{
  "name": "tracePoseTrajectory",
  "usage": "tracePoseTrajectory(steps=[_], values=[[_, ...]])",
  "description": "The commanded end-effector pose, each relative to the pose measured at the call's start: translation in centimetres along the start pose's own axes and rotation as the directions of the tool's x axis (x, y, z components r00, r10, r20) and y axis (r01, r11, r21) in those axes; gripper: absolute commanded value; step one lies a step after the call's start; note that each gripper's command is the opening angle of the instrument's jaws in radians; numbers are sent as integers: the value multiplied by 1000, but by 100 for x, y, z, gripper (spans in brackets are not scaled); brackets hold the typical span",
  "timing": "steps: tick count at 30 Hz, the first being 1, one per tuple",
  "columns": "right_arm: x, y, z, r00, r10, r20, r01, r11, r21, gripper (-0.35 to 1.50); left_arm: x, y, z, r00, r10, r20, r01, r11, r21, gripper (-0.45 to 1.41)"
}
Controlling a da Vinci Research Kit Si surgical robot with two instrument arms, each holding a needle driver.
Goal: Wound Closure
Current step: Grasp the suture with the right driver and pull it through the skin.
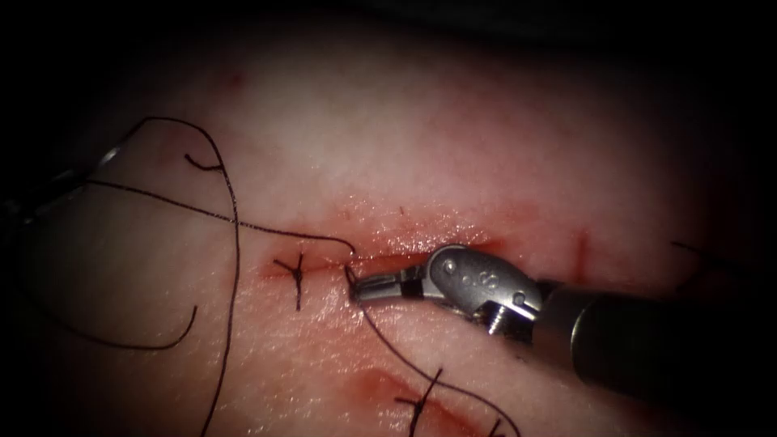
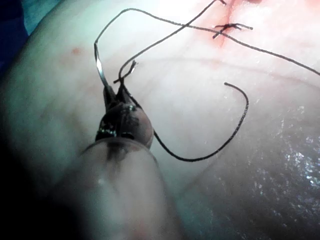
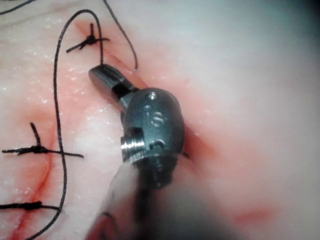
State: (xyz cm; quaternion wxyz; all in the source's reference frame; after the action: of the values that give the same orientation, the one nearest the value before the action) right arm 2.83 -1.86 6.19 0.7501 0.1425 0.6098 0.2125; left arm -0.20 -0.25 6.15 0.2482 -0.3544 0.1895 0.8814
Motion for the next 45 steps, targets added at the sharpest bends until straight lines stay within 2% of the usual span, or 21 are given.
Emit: tracePoseTrajectory(steps=[1, 3, 7, 8, 11, 14, 16, 18, 19, 20, 21, 22, 23, 25, 28, 30, 33, 34, 40, 45], values=[[4, -35, -13, 993, -115, -4, 115, 991, 62, -35, -1, 0, 9, 1000, 1, -3, -1, 1000, 1, -45], [16, -73, -35, 981, -195, -17, 196, 971, 134, -35, -1, 0, 9, 1000, 1, -3, -1, 1000, 1, -45], [34, -116, -59, 969, -243, -49, 248, 944, 218, -35, 0, 0, 10, 1000, 0, -2, 0, 1000, 1, -45], [43, -136, -69, 965, -257, -53, 261, 927, 267, -35, 0, 1, 10, 1000, 0, -2, 0, 1000, 2, -45], [54, -160, -80, 957, -288, -40, 285, 902, 324, -35, 0, 1, 10, 1000, 0, -2, 0, 1000, 2, -45], [64, -194, -94, 949, -313, -38, 301, 863, 405, -35, 0, 1, 10, 1000, 0, -2, 0, 1000, 2, -45], [70, -225, -105, 938, -344, -32, 312, 804, 506, -35, 0, 1, 10, 1000, 0, -2, 0, 1000, 2, -45], [78, -234, -109, 953, -300, -33, 271, 800, 535, -35, 0, 1, 10, 1000, 0, -2, 0, 1000, 2, -45], [82, -233, -109, 960, -277, -41, 257, 811, 527, -35, 0, 1, 10, 1000, 0, -2, 0, 1000, 2, -45], [85, -229, -108, 969, -243, -42, 229, 826, 515, -20, 0, 1, 10, 1000, 0, -2, 0, 1000, 2, -45], [93, -214, -104, 980, -190, -52, 193, 873, 447, 96, 0, 1, 10, 1000, 0, -2, 0, 1000, 2, -45], [97, -207, -102, 982, -175, -64, 186, 890, 417, 136, 0, 0, 10, 1000, 0, -2, 0, 1000, 1, -45], [101, -195, -99, 984, -158, -88, 179, 907, 381, 147, -1, 0, 10, 1000, 1, -3, -1, 1000, 1, -45], [107, -177, -99, 980, -153, -129, 190, 917, 350, 148, -1, 0, 10, 1000, 1, -3, -1, 1000, 1, -45], [115, -142, -100, 976, -167, -140, 204, 926, 318, 148, -1, 0, 9, 1000, 1, -3, -1, 1000, 1, -45], [118, -103, -101, 969, -208, -137, 238, 935, 262, 145, -1, 0, 9, 1000, 1, -3, -1, 1000, 1, -45], [112, -69, -96, 961, -253, -113, 271, 942, 198, 145, -1, 0, 9, 1000, 1, -3, -1, 1000, 1, -45], [99, -52, -87, 948, -299, -105, 314, 935, 167, 145, -1, 0, 9, 1000, 1, -3, -1, 1000, 1, -45], [51, -20, -51, 921, -382, -74, 388, 916, 99, 145, -1, 0, 9, 1000, 1, -3, -1, 1000, 1, -45], [25, -12, -21, 913, -405, -56, 408, 910, 73, 141, -1, 0, 9, 1000, 1, -3, -1, 1000, 1, -45]])
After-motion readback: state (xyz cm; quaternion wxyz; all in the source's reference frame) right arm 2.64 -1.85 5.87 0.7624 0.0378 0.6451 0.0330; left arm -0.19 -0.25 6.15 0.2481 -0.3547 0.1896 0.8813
